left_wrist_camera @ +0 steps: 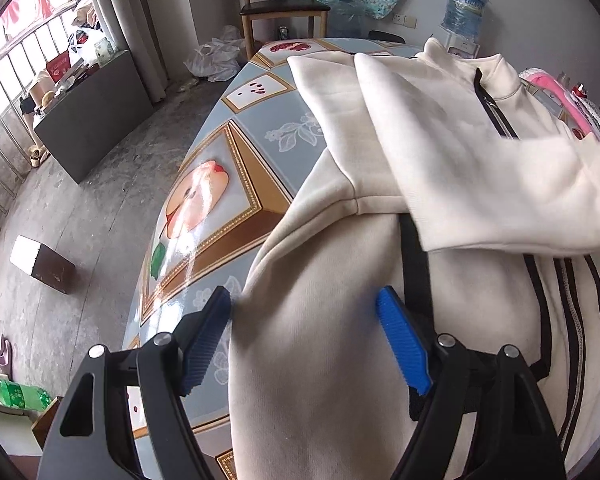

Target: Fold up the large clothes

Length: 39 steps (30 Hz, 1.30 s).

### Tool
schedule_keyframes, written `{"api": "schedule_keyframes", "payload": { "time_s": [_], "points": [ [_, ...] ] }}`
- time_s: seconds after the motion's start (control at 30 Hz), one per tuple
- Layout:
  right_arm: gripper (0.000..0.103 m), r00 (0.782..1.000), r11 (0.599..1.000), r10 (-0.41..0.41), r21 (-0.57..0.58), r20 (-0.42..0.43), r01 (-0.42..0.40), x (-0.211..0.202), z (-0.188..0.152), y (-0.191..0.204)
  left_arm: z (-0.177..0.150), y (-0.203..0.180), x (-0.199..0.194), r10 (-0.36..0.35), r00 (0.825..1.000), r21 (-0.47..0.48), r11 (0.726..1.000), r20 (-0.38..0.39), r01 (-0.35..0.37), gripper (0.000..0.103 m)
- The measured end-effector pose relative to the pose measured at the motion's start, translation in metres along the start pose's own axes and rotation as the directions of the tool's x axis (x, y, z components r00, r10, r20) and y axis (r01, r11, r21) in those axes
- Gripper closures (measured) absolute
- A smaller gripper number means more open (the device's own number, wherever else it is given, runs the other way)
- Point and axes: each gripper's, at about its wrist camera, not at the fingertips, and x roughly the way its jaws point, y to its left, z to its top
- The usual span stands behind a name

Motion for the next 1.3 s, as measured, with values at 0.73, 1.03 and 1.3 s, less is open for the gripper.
{"api": "schedule_keyframes", "payload": {
  "time_s": [0.73, 1.03, 1.3],
  "points": [
    [0.099, 0.995, 0.986, -0.092, 0.143, 0.027, 0.087, 0.000, 0.046, -0.118, 0.034, 0.016, 0.018, 0.095, 0.994, -0.042, 0.995, 0.055, -0.093, 0.028],
    [0.098, 0.984, 0.963, -0.140, 0.214, -0.111, 0.162, 0.044, 0.008, -0.175, 0.026, 0.034, 0.016, 0.053, 0.997, -0.102, 0.994, 0.053, -0.047, 0.028],
    [0.061, 0.983, 0.975, -0.182, 0.133, 0.029, 0.177, 0.002, 0.022, -0.153, 0.023, 0.047, -0.037, 0.029, 0.986, -0.139, 0.990, 0.166, -0.006, 0.028]
  ]
}}
